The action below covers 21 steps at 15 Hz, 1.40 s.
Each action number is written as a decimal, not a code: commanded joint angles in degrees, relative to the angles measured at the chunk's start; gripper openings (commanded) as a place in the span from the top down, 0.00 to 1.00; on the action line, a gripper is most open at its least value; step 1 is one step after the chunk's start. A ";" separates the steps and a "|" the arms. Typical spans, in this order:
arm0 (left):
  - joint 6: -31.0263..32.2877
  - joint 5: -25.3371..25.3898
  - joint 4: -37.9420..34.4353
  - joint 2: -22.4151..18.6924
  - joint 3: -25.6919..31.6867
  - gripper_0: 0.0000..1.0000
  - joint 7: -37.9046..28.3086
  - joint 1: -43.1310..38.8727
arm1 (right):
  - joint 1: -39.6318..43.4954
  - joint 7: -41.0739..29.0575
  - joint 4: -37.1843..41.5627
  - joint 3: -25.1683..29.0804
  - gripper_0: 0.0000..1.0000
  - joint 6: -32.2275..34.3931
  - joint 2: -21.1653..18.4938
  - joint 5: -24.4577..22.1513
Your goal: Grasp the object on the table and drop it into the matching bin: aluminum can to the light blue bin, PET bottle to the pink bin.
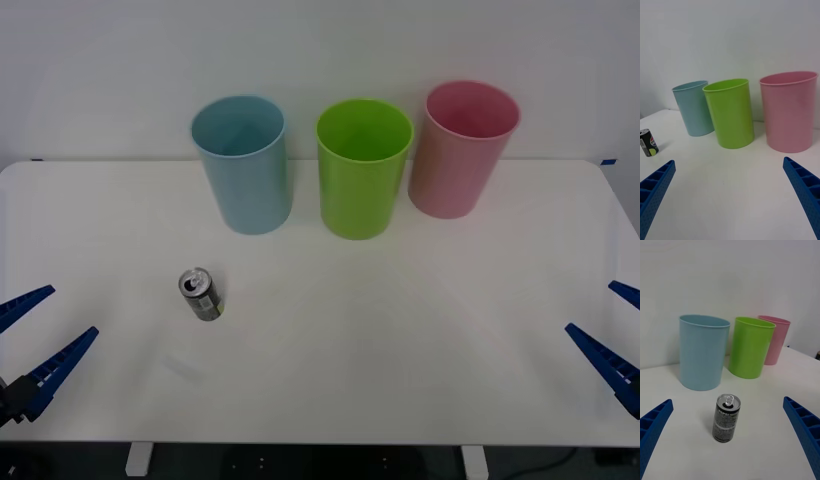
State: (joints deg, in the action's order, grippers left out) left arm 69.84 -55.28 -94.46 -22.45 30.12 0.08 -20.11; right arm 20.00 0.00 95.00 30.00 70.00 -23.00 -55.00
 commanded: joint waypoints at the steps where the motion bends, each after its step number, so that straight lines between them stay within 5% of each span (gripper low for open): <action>1: -0.05 -0.01 -0.11 -0.58 0.03 0.00 -0.08 -0.01 | 0.00 0.00 0.00 0.00 0.00 0.00 0.00 0.00; 5: -1.99 -0.54 -0.03 -0.58 -1.38 0.00 0.63 -0.72 | 0.00 0.00 0.00 0.00 0.00 0.00 0.00 0.00; 13: -5.59 -10.91 0.06 -0.23 -3.05 0.00 1.24 -0.45 | 0.00 0.00 0.00 0.00 0.00 0.00 0.00 0.00; 21: -6.91 -16.09 2.44 4.87 -4.19 0.00 7.57 1.92 | 0.00 0.00 0.00 0.00 0.00 0.00 0.00 0.00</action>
State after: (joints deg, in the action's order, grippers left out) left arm 62.95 -71.35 -92.97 -17.83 26.10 6.00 -18.68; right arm 20.00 0.00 95.00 30.00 70.00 -23.00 -55.00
